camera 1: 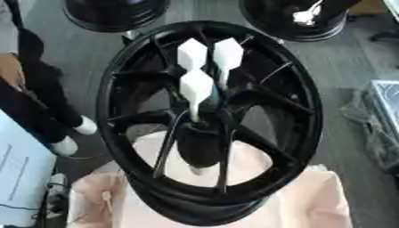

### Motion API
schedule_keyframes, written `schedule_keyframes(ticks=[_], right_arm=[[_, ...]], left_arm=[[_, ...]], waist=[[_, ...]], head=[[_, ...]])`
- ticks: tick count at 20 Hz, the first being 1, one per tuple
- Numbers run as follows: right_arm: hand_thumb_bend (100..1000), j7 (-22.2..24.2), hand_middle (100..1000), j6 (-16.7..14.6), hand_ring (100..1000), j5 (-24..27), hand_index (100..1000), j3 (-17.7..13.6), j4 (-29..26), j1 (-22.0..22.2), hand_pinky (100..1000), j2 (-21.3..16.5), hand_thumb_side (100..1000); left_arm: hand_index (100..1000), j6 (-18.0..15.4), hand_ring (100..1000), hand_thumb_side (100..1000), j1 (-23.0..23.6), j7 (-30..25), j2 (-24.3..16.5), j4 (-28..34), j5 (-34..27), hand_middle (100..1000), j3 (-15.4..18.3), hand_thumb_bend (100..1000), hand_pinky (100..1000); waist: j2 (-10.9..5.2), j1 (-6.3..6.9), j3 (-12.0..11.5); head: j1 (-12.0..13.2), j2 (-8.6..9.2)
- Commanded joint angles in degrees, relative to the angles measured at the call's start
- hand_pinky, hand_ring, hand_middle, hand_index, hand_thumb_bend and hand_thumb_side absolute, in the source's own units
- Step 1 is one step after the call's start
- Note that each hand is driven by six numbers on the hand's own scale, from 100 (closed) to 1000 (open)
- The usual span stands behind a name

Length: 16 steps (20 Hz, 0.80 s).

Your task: Pull the pin out of the wheel hub.

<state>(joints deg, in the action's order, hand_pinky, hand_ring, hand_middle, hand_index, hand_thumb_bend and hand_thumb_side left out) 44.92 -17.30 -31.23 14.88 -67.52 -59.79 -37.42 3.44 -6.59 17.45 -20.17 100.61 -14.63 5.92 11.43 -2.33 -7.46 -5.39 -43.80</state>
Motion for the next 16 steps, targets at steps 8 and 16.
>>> schedule_keyframes(ticks=[8,16], right_arm=[[100,-1.4,758,1.9,813,-8.9,852,-0.6,-2.2,-1.2,827,2.4,468],[100,-4.1,754,3.9,801,-10.8,843,-0.2,-3.2,-0.4,806,3.3,474]], left_arm=[[687,-0.1,758,793,-0.2,1.0,-2.1,0.4,-0.7,654,1.0,201,557],[687,0.0,759,794,0.0,1.1,-2.0,0.3,-0.8,653,1.0,202,556]], waist=[[-2.14,0.09,0.7],[-2.15,0.08,0.6]], head=[[1.1,-0.32],[1.2,-0.32]])
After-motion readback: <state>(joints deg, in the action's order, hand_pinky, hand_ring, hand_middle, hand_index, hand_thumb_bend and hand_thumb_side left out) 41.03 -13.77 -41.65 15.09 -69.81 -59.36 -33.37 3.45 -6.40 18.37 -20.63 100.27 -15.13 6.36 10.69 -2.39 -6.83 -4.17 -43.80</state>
